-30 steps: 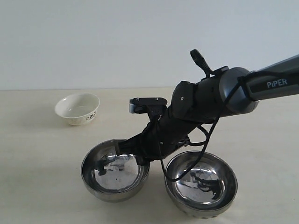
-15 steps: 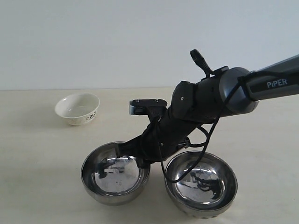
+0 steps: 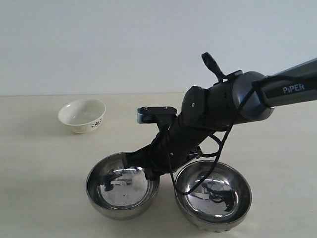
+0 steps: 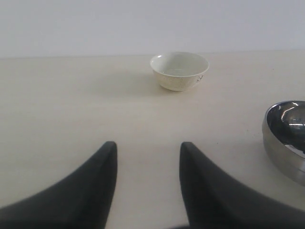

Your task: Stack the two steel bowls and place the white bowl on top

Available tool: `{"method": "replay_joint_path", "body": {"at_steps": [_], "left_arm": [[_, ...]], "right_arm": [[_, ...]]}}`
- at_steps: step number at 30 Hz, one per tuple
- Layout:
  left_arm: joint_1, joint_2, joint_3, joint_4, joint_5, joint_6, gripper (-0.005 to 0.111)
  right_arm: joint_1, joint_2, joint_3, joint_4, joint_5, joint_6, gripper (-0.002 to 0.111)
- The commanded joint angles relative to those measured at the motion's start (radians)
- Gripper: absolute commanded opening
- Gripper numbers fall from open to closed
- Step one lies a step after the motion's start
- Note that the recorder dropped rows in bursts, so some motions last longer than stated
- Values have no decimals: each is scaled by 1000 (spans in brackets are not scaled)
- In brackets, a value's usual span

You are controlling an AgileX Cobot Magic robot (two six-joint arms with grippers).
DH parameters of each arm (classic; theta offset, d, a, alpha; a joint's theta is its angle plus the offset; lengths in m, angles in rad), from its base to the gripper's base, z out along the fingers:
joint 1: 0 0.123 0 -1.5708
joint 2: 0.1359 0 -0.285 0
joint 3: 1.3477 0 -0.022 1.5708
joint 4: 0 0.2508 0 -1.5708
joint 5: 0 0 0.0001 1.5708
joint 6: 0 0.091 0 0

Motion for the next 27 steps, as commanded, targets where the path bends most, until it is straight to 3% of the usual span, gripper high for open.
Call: {"method": "replay_joint_path", "body": {"at_steps": [1,27], "left_arm": [[4,-1,3,3,-1,-12,41],[4,-1,3,3,-1,-12,41]], "right_arm": [[-1,-6,-6,-6,5,0,0],[-1,24,-6,-46,24,44,0]]}}
